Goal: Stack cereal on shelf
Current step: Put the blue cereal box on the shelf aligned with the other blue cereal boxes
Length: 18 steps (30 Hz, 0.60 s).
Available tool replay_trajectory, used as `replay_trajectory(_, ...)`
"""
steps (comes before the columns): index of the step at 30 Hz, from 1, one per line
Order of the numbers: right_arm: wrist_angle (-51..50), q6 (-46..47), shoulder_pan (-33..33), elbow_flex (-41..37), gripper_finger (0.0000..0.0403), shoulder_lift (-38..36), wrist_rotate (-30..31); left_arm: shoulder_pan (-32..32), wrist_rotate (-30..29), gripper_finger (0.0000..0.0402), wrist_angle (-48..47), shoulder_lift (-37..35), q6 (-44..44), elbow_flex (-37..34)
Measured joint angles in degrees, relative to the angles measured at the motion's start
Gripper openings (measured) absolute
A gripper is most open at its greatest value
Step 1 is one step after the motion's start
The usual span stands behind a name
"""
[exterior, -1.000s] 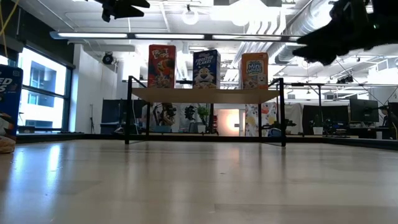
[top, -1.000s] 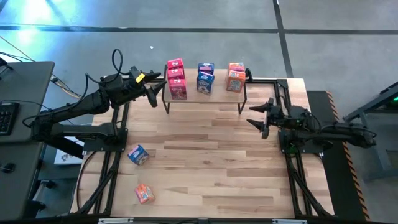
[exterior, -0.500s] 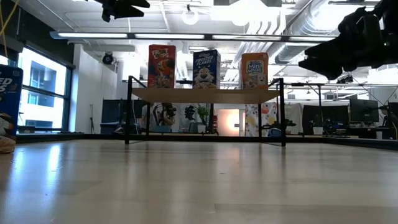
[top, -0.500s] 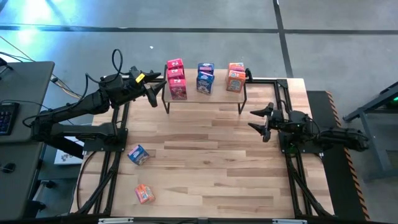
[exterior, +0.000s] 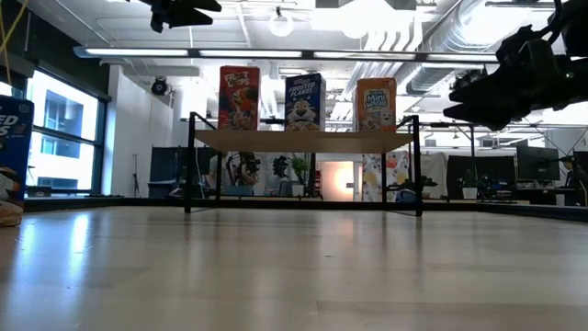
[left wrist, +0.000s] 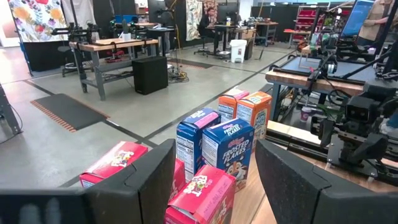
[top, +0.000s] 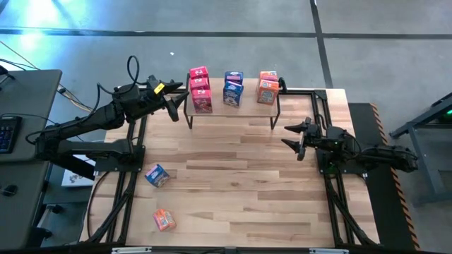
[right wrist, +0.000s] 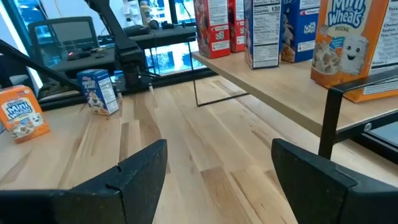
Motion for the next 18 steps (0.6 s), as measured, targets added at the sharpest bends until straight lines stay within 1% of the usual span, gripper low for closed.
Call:
replay_trajectory(15, -1.02, -0.17, 0.00, 0.00, 0.0281, 0.00, 0.31, 0.00, -0.01, 0.0211, 0.00, 0.00, 0.00, 0.00)
replay_trajectory(18, -1.91, -1.36, 0.01, 0.00, 0.0281, 0.00, 0.29, 0.00, 0.00, 0.0211, 0.00, 0.00, 0.00, 0.00)
